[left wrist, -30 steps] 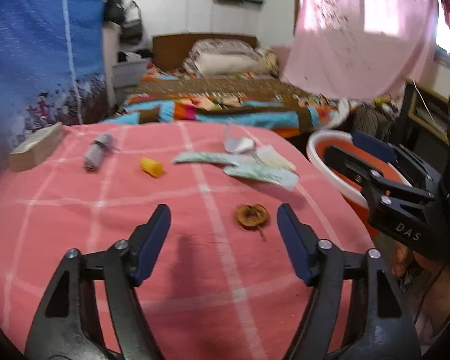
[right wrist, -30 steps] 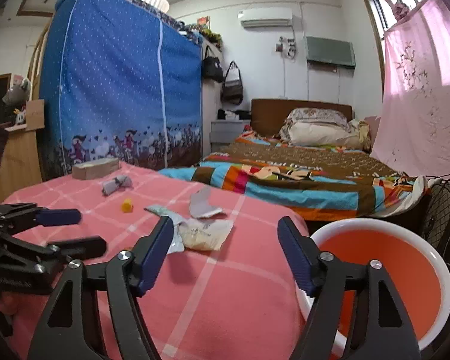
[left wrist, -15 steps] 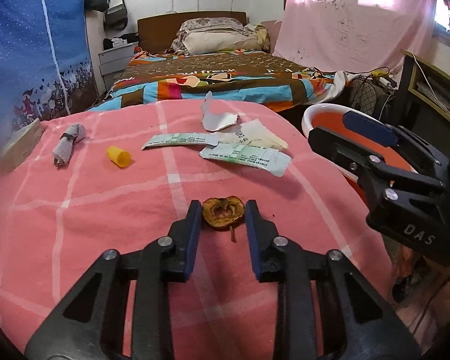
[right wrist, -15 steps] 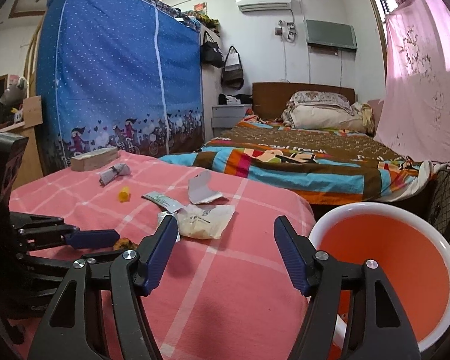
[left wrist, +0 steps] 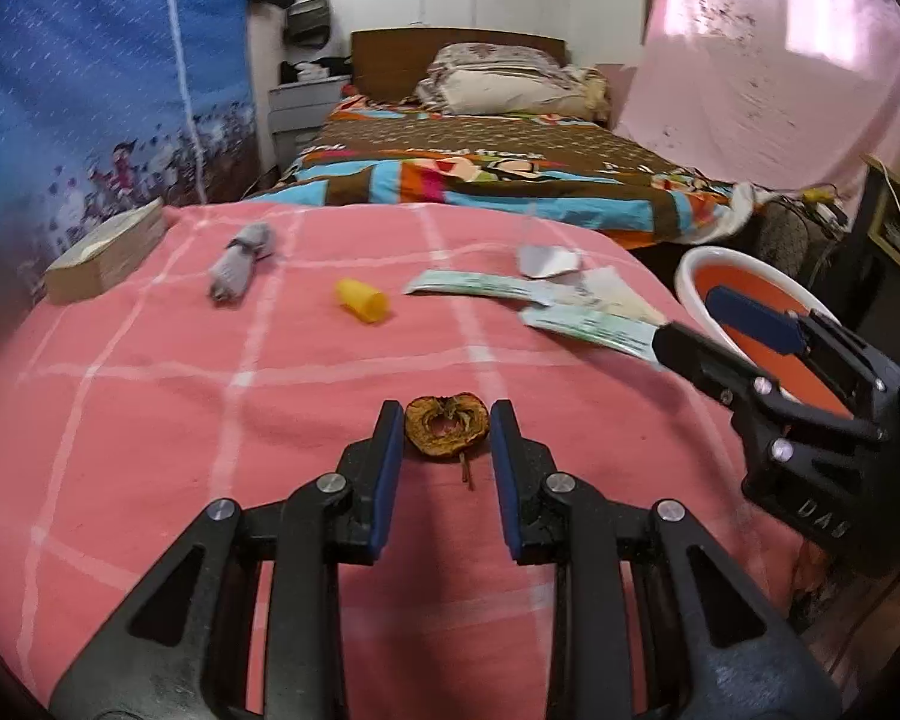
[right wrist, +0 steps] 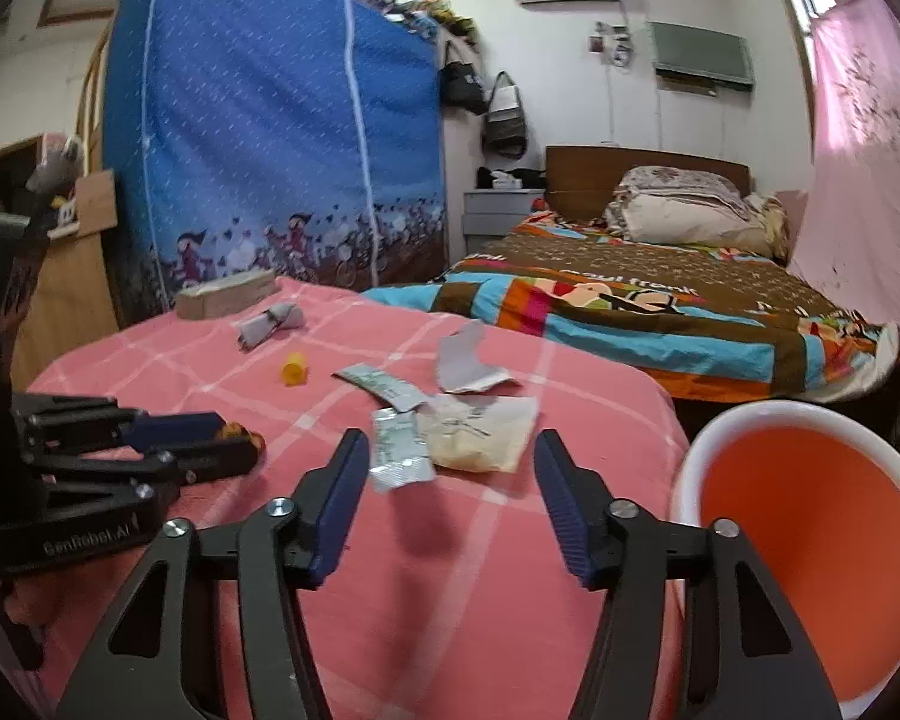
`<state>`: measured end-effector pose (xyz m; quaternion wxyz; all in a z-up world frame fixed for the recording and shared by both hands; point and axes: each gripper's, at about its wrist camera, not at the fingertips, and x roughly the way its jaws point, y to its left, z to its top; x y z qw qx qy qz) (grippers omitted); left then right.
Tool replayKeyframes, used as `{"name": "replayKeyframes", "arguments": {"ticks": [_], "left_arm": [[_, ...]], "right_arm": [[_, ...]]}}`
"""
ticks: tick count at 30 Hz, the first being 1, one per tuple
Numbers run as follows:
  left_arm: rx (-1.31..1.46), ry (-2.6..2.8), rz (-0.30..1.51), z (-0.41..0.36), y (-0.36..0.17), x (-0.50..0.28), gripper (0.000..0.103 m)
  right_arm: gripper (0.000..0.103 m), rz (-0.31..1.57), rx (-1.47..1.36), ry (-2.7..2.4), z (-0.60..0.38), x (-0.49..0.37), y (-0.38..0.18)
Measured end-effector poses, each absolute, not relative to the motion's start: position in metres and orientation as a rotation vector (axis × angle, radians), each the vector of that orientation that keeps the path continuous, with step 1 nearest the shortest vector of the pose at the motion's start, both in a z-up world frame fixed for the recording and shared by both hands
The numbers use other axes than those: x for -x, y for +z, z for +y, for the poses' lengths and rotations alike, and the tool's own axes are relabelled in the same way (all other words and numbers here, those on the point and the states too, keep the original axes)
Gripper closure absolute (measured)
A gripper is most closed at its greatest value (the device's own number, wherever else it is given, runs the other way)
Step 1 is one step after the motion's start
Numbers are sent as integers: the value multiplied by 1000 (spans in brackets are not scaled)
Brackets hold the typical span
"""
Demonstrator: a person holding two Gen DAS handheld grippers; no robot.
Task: Collect trash
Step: 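Grasp the dried peel with the left tool while the right grasps a white wrapper, then lift both held items and carry them toward the bucket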
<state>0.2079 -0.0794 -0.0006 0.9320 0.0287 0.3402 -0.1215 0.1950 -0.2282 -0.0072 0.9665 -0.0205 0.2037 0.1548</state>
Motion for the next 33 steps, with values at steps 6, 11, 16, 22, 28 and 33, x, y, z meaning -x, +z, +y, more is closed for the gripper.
{"name": "replayKeyframes", "arguments": {"ticks": [6, 11, 16, 22, 28, 33], "left_arm": [[-8, -221, 705, -63, 0, -212, 70], [32, -220, 725, -59, -4, -216, 70], [20, -220, 720, -59, -4, -217, 70], [34, -230, 686, -57, 1, -213, 71], [59, -243, 602, -56, 10, -203, 71], [84, -265, 511, -62, 25, -195, 71]], "right_arm": [[62, 460, 128, 343, -208, -204, -12], [72, 491, 156, 363, -202, -209, -16], [82, 491, 155, 378, -201, -207, -17], [82, 459, 149, 382, -201, -201, -13], [82, 373, 155, 371, -203, -185, -6], [82, 252, 145, 330, -211, -169, 6]]}}
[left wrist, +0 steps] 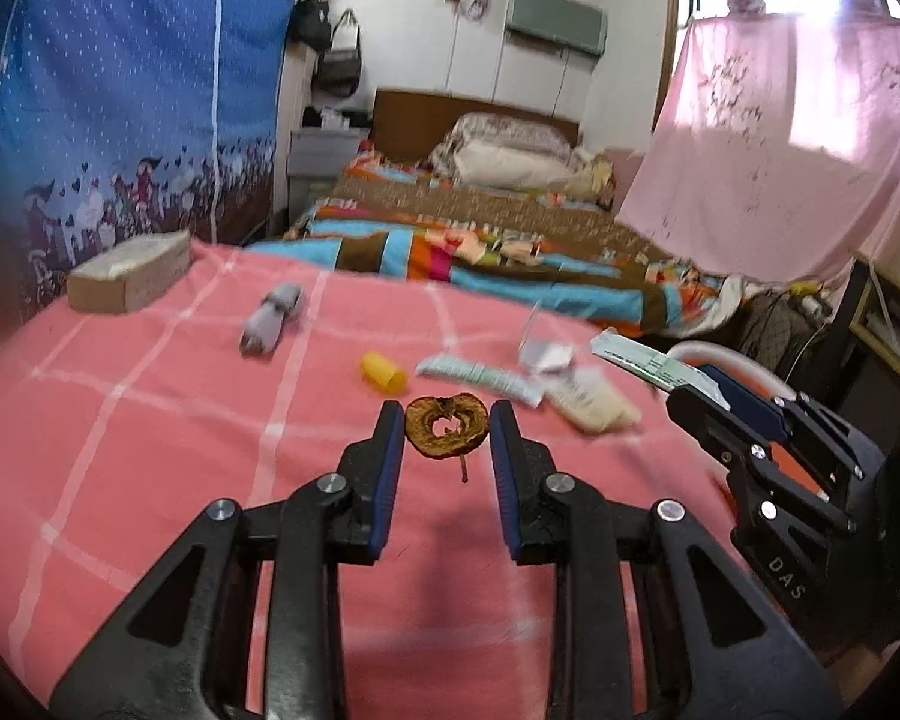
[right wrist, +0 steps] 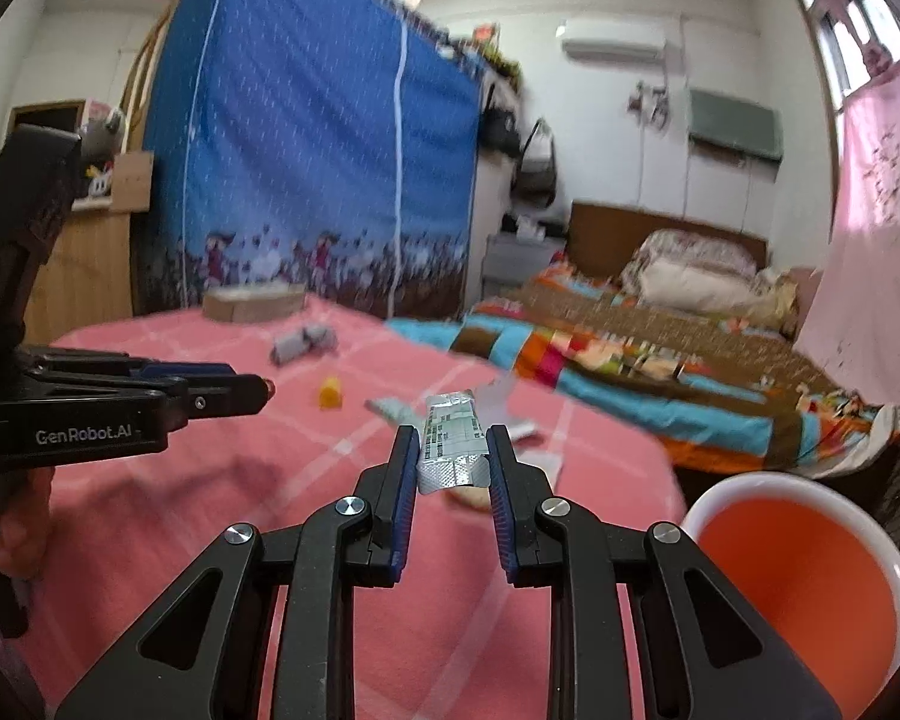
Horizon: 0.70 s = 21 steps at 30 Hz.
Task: Collect trash
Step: 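Lift both held items and carry them toward the bucket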
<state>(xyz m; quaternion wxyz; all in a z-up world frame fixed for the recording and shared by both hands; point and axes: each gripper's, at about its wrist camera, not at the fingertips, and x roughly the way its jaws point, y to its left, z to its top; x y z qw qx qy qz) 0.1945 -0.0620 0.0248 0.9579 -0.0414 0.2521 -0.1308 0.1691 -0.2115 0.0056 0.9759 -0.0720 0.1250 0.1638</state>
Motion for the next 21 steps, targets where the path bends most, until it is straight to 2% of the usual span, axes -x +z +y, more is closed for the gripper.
{"name": "replayKeyframes", "arguments": {"ticks": [10, 21], "left_arm": [[40, -371, 276, -103, 60, -175, 71], [-5, -525, 186, -163, 76, -166, 71]], "right_arm": [[82, 15, 63, 178, -254, -136, 37], [82, -89, -56, 11, -313, -113, 51]]}}
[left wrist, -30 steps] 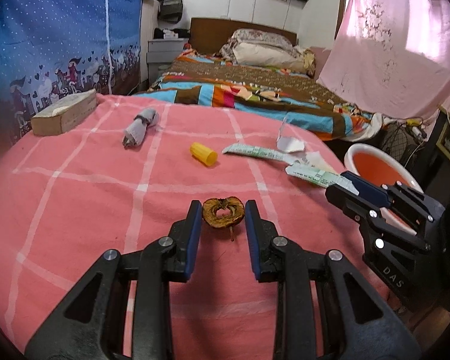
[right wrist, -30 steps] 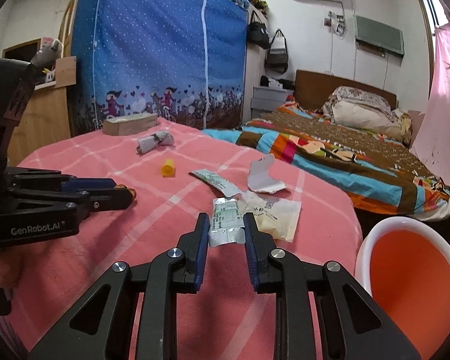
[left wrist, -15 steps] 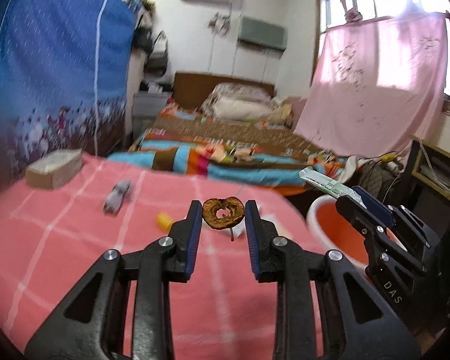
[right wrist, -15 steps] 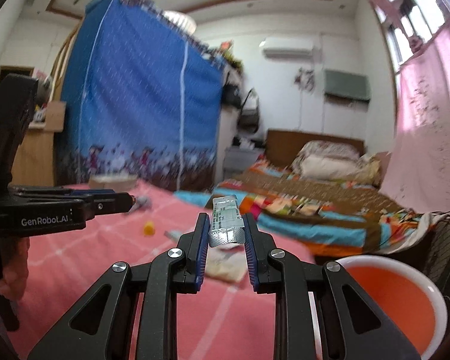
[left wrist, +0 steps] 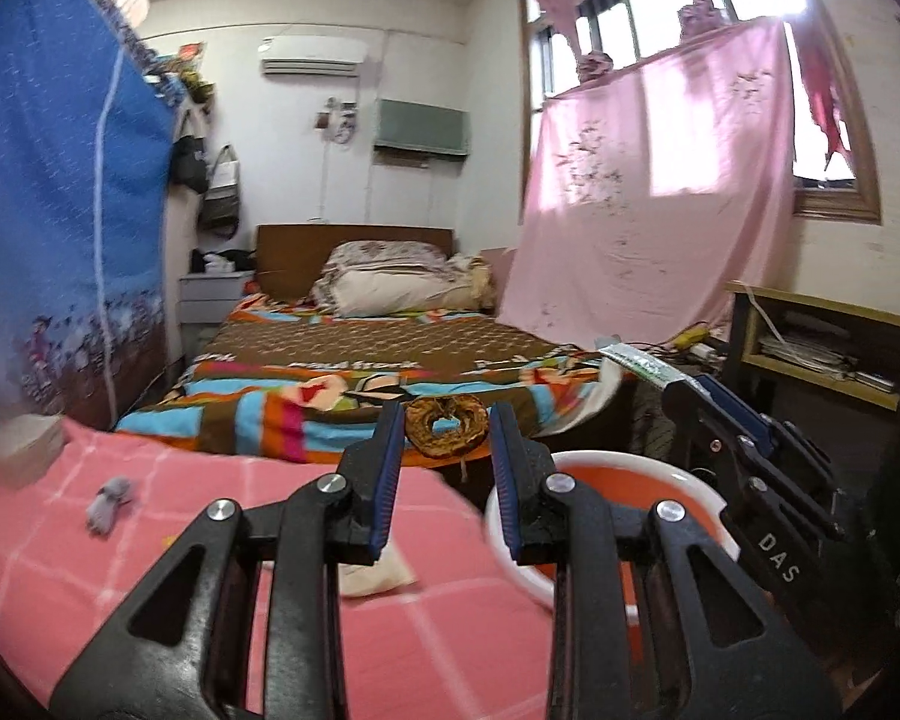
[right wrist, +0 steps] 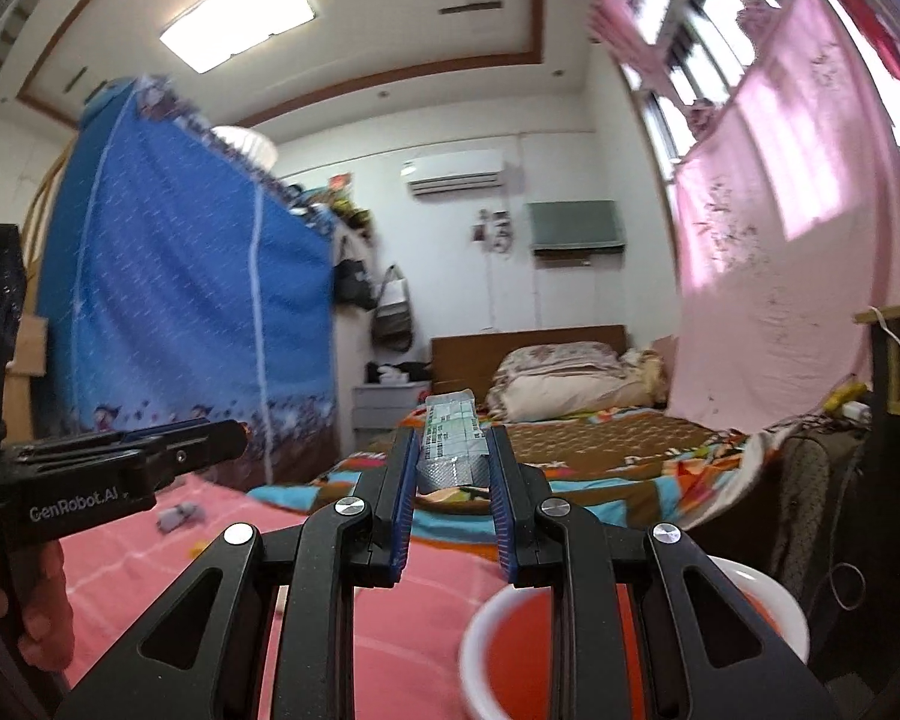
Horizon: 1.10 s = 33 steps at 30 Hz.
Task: Collect trash
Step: 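Lift both held items and carry them toward the bucket, then open both tools over the orange bucket to drop the peel and wrapper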
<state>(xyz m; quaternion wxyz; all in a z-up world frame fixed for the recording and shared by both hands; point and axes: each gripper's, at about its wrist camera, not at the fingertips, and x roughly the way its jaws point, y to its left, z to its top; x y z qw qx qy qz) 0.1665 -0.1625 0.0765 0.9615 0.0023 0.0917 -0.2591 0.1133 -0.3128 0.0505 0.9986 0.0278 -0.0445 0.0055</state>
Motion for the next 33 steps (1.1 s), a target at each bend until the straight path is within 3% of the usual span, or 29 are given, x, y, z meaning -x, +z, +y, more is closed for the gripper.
{"name": "replayKeyframes", "arguments": {"ticks": [12, 33], "left_arm": [[-39, -654, 256, -221, 62, -167, 70], [13, -707, 647, -282, 20, -207, 70]], "right_arm": [[82, -37, -156, -126, -362, -105, 38], [82, 182, -246, -230, -398, -124, 13]]}}
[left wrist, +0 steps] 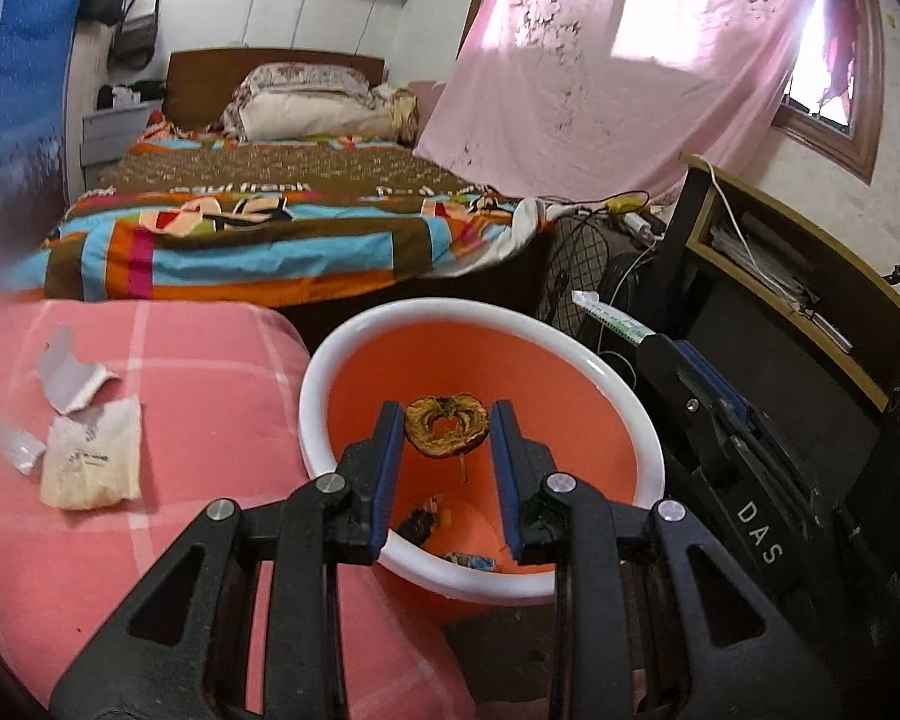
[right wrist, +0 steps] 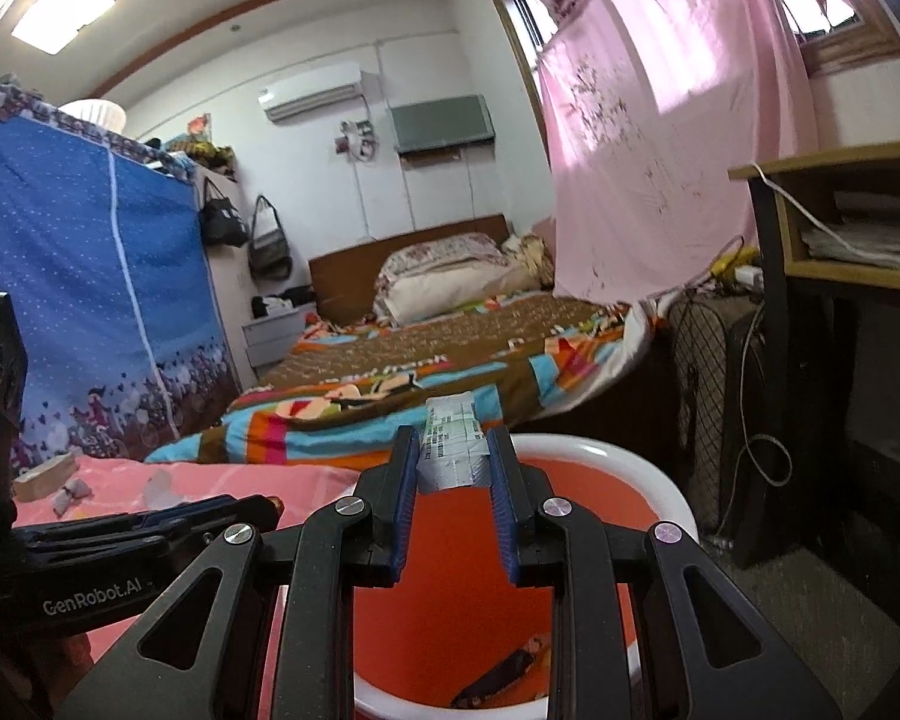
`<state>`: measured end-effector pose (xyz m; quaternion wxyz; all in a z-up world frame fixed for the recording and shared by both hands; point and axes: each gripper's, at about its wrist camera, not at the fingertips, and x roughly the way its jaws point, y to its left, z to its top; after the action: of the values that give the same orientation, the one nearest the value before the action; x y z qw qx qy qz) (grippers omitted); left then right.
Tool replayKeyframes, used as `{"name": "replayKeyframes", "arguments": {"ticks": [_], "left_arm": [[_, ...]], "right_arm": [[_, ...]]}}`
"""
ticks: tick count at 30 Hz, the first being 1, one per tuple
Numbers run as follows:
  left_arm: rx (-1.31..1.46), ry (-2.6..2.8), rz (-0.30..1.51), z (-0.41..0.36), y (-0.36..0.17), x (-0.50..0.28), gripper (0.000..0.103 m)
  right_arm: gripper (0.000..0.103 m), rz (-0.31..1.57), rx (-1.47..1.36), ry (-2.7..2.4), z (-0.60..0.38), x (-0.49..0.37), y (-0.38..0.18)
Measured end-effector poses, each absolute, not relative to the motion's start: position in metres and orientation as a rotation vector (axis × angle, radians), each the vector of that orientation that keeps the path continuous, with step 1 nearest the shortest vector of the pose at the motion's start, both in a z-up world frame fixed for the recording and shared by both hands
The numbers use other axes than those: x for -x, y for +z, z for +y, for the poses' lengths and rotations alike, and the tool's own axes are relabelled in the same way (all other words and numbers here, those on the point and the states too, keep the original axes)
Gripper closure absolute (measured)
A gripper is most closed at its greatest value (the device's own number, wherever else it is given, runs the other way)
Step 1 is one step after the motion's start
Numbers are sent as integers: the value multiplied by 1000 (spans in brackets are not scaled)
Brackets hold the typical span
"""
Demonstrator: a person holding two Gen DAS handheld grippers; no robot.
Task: Collect trash
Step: 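Open both tools over the orange bucket to drop the peel and wrapper, then move both tools back over the bedspread toward the remaining trash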
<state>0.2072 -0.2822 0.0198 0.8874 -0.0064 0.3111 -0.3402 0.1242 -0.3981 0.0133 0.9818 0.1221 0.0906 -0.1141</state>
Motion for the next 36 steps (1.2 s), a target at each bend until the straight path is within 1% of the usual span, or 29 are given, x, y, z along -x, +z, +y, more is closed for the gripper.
{"name": "replayKeyframes", "arguments": {"ticks": [3, 8, 10, 17, 20, 23, 25, 26, 30, 32, 34, 36], "left_arm": [[16, -702, 675, -286, 16, -209, 69], [33, -692, 699, -284, 15, -213, 60], [44, -687, 699, -281, 16, -214, 59], [71, -646, 658, -265, 24, -213, 56], [74, -619, 622, -254, 29, -211, 54], [78, -585, 574, -239, 36, -208, 48], [82, -562, 545, -228, 39, -206, 42], [89, -542, 524, -219, 42, -204, 41], [108, -471, 461, -190, 50, -200, 27], [123, -438, 429, -174, 53, -198, 24], [140, -403, 402, -156, 54, -196, 20], [152, -376, 389, -144, 56, -195, 18]], "right_arm": [[82, 213, -257, -240, -402, -128, 10], [81, 242, -268, -252, -404, -130, 7], [77, 247, -270, -256, -405, -131, 6], [71, 230, -267, -248, -403, -129, 8], [66, 206, -262, -237, -399, -130, 12], [61, 171, -250, -221, -392, -129, 18], [57, 147, -240, -208, -387, -129, 22], [57, 133, -234, -201, -383, -128, 24], [56, 75, -209, -170, -369, -127, 33], [49, 53, -200, -156, -361, -127, 37], [28, 24, -196, -141, -353, -126, 40], [27, -5, -196, -124, -347, -125, 42]]}}
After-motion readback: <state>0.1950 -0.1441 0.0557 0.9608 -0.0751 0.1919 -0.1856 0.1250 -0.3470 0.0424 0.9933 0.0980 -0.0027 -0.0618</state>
